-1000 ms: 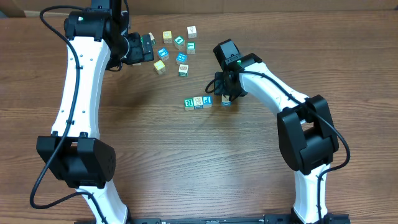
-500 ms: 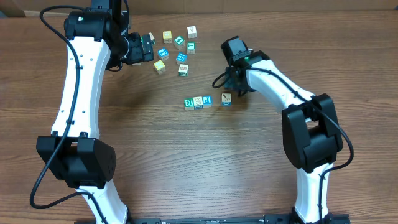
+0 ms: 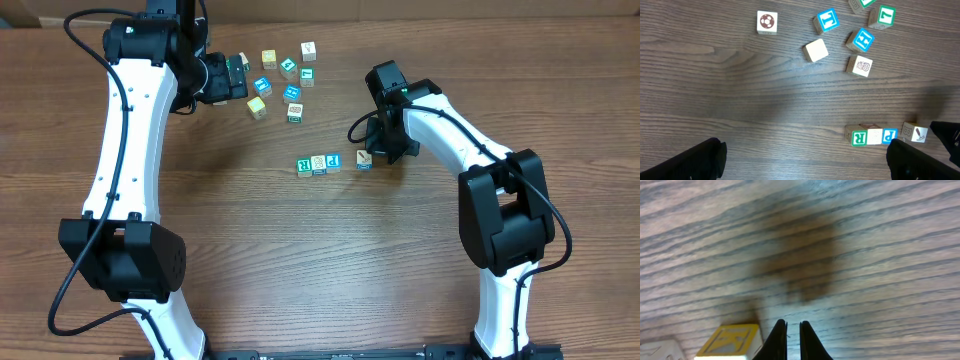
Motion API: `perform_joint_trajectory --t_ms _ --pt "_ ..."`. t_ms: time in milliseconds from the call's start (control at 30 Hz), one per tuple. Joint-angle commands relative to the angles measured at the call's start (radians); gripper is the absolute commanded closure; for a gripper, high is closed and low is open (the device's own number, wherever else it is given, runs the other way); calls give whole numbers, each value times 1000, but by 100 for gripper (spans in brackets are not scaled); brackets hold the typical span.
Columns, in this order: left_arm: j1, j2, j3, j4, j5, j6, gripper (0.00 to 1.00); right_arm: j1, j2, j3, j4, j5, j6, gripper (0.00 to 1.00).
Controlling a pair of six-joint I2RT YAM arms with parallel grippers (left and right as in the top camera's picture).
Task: Form a horizontal line
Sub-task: 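Set the hammer block down right of the blue P block and release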
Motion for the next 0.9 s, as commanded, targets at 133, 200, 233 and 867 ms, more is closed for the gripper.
perform_joint_trajectory --t_ms 133,200,233,867 --pt "-2 5 6 0 -6 -10 0 6 -8 -6 -17 -80 -4 96" --pt "-2 5 6 0 -6 -10 0 6 -8 -6 -23 -81 -4 96" --pt "-2 5 6 0 -6 -10 0 6 -8 -6 -25 -83 -4 96" --pt "-2 5 6 0 -6 -10 0 66 -8 -6 -26 -117 -26 96"
